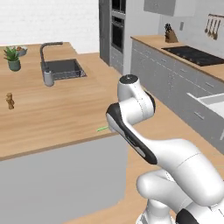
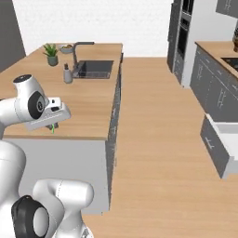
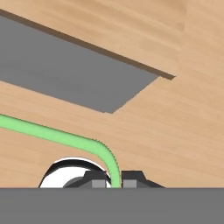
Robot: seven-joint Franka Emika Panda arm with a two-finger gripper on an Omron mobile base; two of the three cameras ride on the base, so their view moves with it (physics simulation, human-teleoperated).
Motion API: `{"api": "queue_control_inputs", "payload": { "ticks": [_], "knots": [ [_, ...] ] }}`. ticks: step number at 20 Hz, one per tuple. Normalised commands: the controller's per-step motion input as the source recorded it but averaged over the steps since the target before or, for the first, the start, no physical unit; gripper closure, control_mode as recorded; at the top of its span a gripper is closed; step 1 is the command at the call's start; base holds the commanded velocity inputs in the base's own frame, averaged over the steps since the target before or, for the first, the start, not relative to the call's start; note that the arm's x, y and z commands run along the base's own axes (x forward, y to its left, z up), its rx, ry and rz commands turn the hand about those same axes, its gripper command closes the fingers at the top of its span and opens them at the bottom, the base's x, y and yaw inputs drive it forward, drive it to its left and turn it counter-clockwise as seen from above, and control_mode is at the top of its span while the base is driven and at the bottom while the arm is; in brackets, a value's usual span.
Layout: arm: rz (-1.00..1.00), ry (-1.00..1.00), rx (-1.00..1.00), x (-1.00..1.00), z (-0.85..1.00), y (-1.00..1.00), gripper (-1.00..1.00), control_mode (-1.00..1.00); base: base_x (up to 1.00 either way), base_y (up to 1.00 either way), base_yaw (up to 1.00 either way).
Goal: Take a straw from the drawer in front and place it inside the glass cup on the dining counter.
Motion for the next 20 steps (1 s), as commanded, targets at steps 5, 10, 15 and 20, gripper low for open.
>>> {"api": "queue_control_inputs", "payload": {
  "ticks": [5,10,15,20],
  "knots": [
    [0.0,0.0,0.0,0.0,0.0,0.0,1.0,1.0,0.0,1.0,-0.04],
    [0.0,0.0,0.0,0.0,0.0,0.0,1.0,1.0,-0.08,1.0,-0.07],
    [0.0,0.0,0.0,0.0,0.0,0.0,1.0,1.0,-0.11,1.0,-0.15],
    [0.0,0.0,0.0,0.0,0.0,0.0,1.0,1.0,-0.1,1.0,-0.2]
  ]
}}
